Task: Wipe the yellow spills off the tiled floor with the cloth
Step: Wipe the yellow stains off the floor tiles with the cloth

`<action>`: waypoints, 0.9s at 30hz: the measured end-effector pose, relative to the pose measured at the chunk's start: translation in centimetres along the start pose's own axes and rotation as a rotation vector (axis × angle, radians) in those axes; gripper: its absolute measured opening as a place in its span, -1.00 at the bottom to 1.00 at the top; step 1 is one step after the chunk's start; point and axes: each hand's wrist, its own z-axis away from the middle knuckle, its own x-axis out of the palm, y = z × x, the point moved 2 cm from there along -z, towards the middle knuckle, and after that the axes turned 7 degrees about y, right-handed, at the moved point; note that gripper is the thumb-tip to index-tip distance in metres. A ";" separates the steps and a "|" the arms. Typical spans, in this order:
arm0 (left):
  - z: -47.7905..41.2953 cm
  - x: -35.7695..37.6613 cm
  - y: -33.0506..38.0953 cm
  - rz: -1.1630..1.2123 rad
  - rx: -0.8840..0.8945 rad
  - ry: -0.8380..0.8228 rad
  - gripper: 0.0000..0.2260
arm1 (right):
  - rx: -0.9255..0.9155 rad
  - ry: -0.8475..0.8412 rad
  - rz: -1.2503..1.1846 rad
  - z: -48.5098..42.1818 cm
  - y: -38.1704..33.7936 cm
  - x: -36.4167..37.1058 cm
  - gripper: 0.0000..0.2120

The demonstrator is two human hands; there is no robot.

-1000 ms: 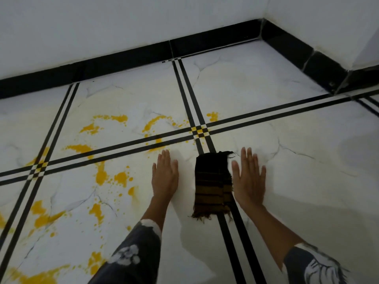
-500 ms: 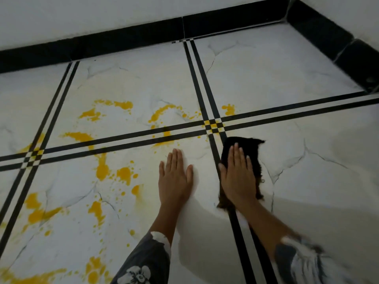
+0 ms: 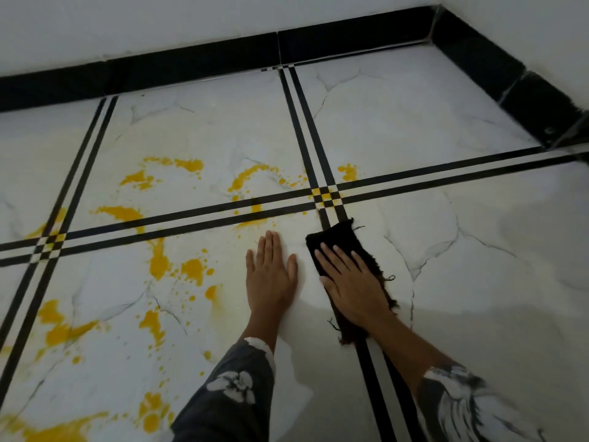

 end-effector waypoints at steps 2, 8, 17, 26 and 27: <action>0.0 -0.2 0.1 0.008 0.007 -0.009 -0.29 | -0.032 0.008 0.015 -0.4 0.5 -0.4 -0.48; -0.4 0.1 0.2 0.049 0.019 0.003 -0.31 | -0.026 0.021 0.050 -0.4 0.4 0.2 -0.49; -0.4 -0.3 -0.1 0.114 -0.017 -0.028 -0.44 | -0.059 0.049 0.085 -1.0 -0.1 -0.2 -0.53; -0.3 0.5 -0.2 -0.002 0.030 -0.029 -0.45 | -0.013 0.029 -0.003 -0.9 -0.2 -0.2 -0.51; -0.2 0.3 -0.2 0.000 0.026 -0.032 -0.46 | 0.018 0.057 -0.040 -1.1 -0.5 -0.3 -0.51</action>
